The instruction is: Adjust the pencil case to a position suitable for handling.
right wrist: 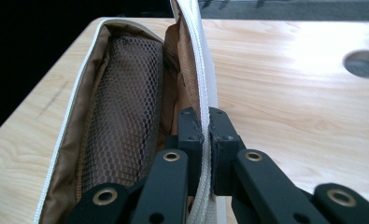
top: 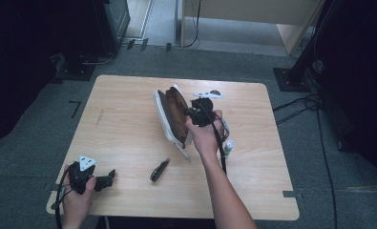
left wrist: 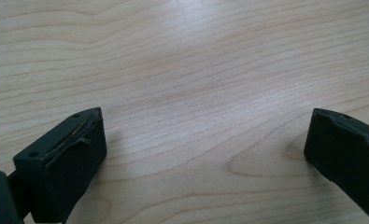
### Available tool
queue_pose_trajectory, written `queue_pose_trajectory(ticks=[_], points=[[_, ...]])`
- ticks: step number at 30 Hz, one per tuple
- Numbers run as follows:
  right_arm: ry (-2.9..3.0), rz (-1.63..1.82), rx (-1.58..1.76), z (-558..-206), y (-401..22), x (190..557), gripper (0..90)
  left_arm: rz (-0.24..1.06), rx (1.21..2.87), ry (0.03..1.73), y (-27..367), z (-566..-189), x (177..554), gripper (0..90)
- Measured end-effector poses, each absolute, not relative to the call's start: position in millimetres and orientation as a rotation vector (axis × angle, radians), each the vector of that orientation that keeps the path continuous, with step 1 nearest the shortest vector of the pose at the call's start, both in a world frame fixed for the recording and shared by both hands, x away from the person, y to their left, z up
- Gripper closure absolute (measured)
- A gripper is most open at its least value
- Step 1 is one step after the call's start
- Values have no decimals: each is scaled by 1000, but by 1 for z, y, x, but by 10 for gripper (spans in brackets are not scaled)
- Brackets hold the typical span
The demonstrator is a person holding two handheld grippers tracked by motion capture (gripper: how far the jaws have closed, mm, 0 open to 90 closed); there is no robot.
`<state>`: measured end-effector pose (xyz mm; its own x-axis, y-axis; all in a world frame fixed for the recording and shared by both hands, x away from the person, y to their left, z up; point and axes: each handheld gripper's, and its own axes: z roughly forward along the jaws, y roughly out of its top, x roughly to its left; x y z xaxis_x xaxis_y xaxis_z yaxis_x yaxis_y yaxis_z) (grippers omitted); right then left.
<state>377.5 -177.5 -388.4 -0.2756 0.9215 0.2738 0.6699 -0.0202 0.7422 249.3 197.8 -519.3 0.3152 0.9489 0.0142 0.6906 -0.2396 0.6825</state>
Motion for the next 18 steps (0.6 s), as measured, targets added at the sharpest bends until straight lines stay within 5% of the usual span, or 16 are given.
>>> queue_pose_trajectory(ticks=[18], points=[[1885, 1027, 1764, -419, -200, 378, 856, 584, 2017, 1436, 198, -519, 249, 0]])
